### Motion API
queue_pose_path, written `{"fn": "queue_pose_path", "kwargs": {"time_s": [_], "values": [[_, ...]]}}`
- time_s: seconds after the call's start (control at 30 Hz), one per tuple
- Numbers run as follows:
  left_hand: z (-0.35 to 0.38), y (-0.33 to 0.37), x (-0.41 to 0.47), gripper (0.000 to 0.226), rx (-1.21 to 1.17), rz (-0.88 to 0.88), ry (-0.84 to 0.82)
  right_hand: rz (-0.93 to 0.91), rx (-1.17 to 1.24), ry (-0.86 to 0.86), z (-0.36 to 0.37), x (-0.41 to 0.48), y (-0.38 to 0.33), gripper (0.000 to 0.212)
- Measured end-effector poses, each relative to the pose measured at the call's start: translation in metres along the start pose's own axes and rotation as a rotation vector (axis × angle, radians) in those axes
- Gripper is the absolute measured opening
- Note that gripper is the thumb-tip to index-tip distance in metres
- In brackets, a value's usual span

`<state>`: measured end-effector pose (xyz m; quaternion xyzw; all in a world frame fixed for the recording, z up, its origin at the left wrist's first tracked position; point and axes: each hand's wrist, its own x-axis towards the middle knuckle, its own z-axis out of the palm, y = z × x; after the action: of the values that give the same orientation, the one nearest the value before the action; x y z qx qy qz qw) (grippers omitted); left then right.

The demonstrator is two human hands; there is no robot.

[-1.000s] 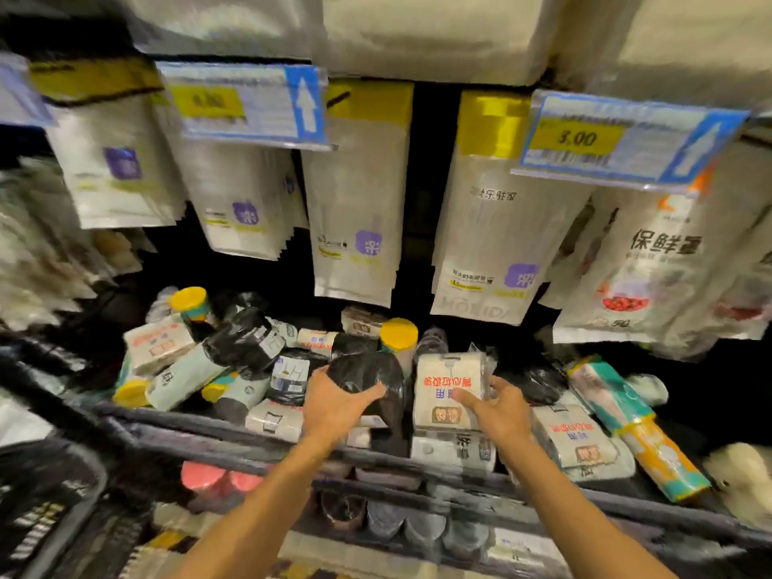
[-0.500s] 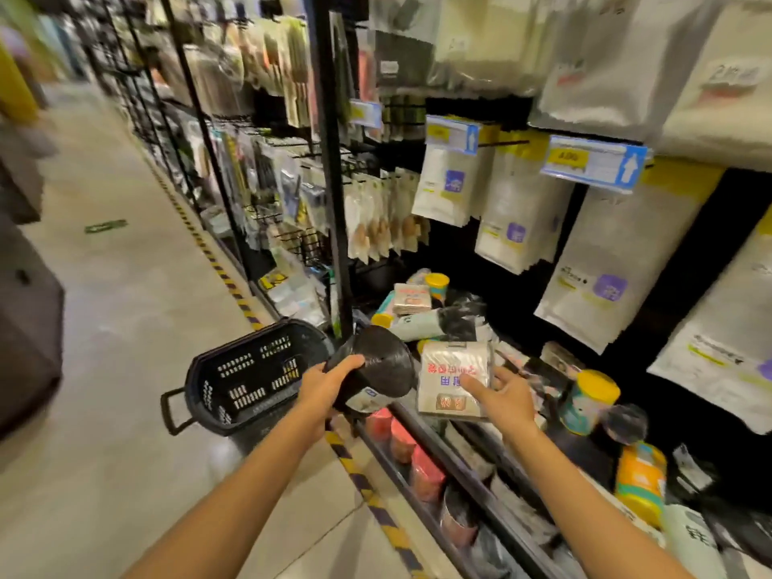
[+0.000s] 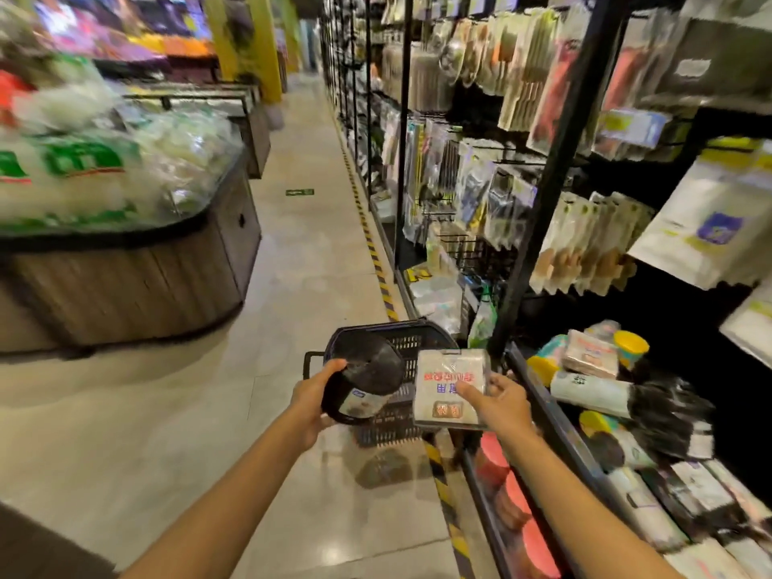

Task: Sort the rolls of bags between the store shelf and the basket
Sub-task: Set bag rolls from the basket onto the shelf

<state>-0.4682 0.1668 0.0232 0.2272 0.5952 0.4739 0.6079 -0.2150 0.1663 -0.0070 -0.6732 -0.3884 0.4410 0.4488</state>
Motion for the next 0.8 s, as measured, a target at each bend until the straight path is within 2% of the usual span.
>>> {"fn": "queue_pose_path", "kwargs": {"time_s": [0.23, 0.37, 0.43, 0.53, 0.67, 0.8], "values": [[0.004, 0.033, 0.104, 0.034, -0.039, -0.070, -0.044, 0.042, -0.032, -0.049, 0.057, 0.090, -0.025, 0.025], [0.014, 0.055, 0.153, 0.032, -0.033, -0.092, -0.095, 0.079, -0.024, -0.061, 0.081, 0.143, -0.037, 0.051], [0.019, 0.064, 0.173, 0.030, -0.027, -0.121, -0.118, 0.097, -0.033, -0.054, 0.091, 0.165, -0.041, 0.046], [0.026, 0.071, 0.206, 0.030, -0.030, -0.166, -0.119, 0.123, -0.038, -0.046, 0.105, 0.196, -0.046, 0.025], [0.035, 0.075, 0.252, 0.021, -0.038, -0.197, -0.088, 0.168, -0.041, -0.053, 0.119, 0.247, -0.044, 0.028], [0.054, 0.067, 0.309, 0.011, -0.048, -0.244, 0.006, 0.262, -0.129, -0.063, 0.136, 0.312, -0.033, 0.062]]}}
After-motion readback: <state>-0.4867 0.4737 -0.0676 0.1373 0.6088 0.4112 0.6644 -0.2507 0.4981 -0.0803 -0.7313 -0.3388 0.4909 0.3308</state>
